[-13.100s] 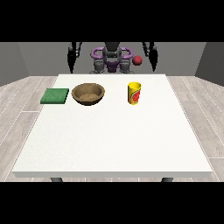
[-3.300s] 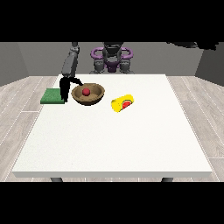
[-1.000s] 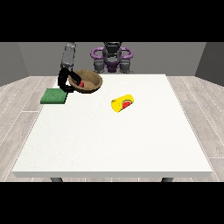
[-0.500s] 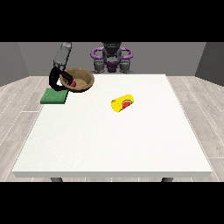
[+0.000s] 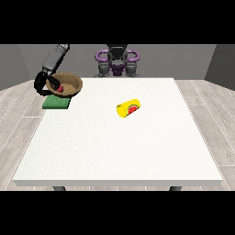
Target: Pick the cup and pour the ball into the bowl, then pick the bowl and place it on the pad
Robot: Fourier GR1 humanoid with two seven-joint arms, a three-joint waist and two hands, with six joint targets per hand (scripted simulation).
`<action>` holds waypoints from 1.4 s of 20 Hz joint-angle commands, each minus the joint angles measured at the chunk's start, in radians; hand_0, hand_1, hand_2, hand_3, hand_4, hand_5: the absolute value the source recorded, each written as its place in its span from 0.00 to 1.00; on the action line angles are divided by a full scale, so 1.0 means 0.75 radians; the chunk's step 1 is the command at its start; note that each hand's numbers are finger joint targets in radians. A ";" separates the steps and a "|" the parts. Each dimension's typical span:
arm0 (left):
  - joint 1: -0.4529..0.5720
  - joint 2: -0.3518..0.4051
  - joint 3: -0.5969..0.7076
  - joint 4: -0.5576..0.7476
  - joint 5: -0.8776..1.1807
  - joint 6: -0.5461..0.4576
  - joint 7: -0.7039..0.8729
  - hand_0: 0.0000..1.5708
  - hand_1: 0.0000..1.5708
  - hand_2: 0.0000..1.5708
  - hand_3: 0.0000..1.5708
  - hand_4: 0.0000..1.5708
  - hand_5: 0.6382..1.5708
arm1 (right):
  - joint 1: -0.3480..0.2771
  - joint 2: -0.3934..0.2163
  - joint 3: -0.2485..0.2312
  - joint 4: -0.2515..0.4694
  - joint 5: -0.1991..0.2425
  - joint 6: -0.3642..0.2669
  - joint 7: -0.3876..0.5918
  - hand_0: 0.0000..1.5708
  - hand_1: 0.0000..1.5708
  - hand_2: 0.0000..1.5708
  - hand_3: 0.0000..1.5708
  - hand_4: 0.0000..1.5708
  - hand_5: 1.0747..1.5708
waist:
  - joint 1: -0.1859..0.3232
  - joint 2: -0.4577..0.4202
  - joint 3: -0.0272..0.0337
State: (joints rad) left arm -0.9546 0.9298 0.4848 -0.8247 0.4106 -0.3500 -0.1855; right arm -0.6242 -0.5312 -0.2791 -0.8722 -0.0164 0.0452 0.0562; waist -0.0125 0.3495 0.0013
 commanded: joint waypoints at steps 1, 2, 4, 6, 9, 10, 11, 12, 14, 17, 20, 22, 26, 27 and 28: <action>0.005 0.027 0.008 -0.053 0.016 0.009 0.023 0.00 0.00 0.00 0.00 0.00 0.96 | -0.005 -0.103 -0.099 0.134 -0.066 0.112 -0.125 1.00 1.00 1.00 0.77 0.81 0.93 | -0.006 0.037 0.0006; -0.019 0.075 0.034 -0.008 0.024 -0.007 0.011 0.00 0.00 0.00 0.00 0.00 0.96 | -0.037 -0.084 -0.091 0.120 -0.065 0.098 -0.123 1.00 1.00 1.00 0.71 0.83 0.93 | -0.006 0.077 -0.0003; 0.019 0.061 0.037 -0.073 0.040 -0.016 0.005 0.00 0.00 0.00 0.00 0.09 0.96 | -0.015 -0.145 -0.145 0.219 -0.097 0.169 -0.200 1.00 1.00 1.00 0.60 0.82 0.94 | 0.025 0.096 0.0005; -0.071 0.084 0.022 -0.120 0.040 0.047 0.062 0.00 0.00 0.00 0.00 0.13 0.96 | -0.106 -0.141 -0.138 0.262 -0.074 0.128 -0.219 1.00 1.00 1.00 0.50 0.82 0.96 | 0.018 0.163 0.0014; -0.077 0.074 0.013 -0.227 0.097 0.035 0.158 0.00 0.00 0.00 0.00 0.08 0.96 | -0.079 -0.195 -0.145 0.372 -0.023 0.117 -0.338 1.00 1.00 1.00 0.25 0.83 0.95 | 0.050 0.170 0.0036; -0.087 0.073 0.017 -0.226 0.098 0.041 0.131 0.00 0.00 0.00 0.00 0.03 0.96 | -0.133 -0.193 -0.156 0.376 -0.032 0.091 -0.327 1.00 1.00 1.00 0.30 0.81 0.96 | 0.060 0.212 0.0022; -0.080 0.142 0.045 -0.204 0.112 0.025 0.182 0.00 0.00 0.00 0.00 0.04 0.96 | -0.095 -0.229 -0.172 0.400 -0.049 0.154 -0.357 1.00 1.00 1.00 0.13 0.82 0.97 | 0.042 0.181 0.0020; -0.030 0.017 -0.002 -0.274 0.073 0.107 0.121 0.00 0.00 0.00 0.00 0.00 0.96 | -0.117 -0.219 -0.149 0.400 -0.028 0.145 -0.354 1.00 1.00 1.00 0.13 0.82 0.97 | 0.028 0.169 0.0014; -0.036 0.087 0.051 -0.290 0.137 0.065 0.183 0.00 0.00 0.00 0.00 0.00 0.95 | -0.064 -0.243 -0.170 0.467 -0.028 0.173 -0.442 1.00 1.00 1.00 0.37 0.79 0.98 | 0.050 0.179 0.0018; 0.022 0.057 0.044 -0.288 0.138 0.044 0.151 0.00 0.00 0.00 0.00 0.00 0.96 | -0.106 -0.300 -0.193 0.492 -0.056 0.229 -0.388 1.00 1.00 1.00 0.34 0.81 0.99 | 0.055 0.143 0.0000; 0.014 0.031 0.013 -0.241 0.139 0.026 0.163 0.00 0.00 0.00 0.00 0.00 0.96 | -0.188 -0.372 -0.174 0.471 -0.041 0.233 -0.230 1.00 1.00 1.00 0.56 0.79 0.99 | 0.067 0.078 -0.0011; 0.047 -0.058 -0.056 -0.270 0.053 0.152 0.142 0.00 0.00 0.00 0.00 0.00 0.96 | -0.166 -0.248 -0.084 0.426 0.019 0.187 -0.221 1.00 1.00 1.00 0.66 0.78 1.00 | 0.023 -0.011 -0.0012; 0.019 0.046 -0.009 -0.139 0.076 0.045 0.104 0.00 0.00 0.00 0.00 0.00 0.96 | -0.192 -0.237 -0.057 0.384 0.045 0.143 -0.190 1.00 1.00 1.00 0.82 0.78 1.00 | 0.034 0.023 -0.0018; 0.066 -0.017 -0.018 -0.183 0.048 0.094 0.033 0.00 0.00 0.00 0.00 0.00 0.96 | -0.167 -0.241 -0.071 0.410 0.030 0.181 -0.229 1.00 1.00 1.00 0.74 0.76 1.00 | 0.020 0.052 -0.0013; 0.059 0.052 0.017 -0.176 0.095 0.029 0.080 0.00 0.00 0.00 0.00 0.00 0.95 | -0.118 -0.216 -0.095 0.448 0.015 0.167 -0.281 1.00 1.00 1.00 0.76 0.76 1.00 | 0.046 0.044 -0.0008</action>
State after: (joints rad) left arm -0.9261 0.9469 0.4816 -0.9618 0.4710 -0.3065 -0.1144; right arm -0.7436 -0.7132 -0.3479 -0.5585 -0.0073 0.1791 -0.1193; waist 0.0137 0.3825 0.0000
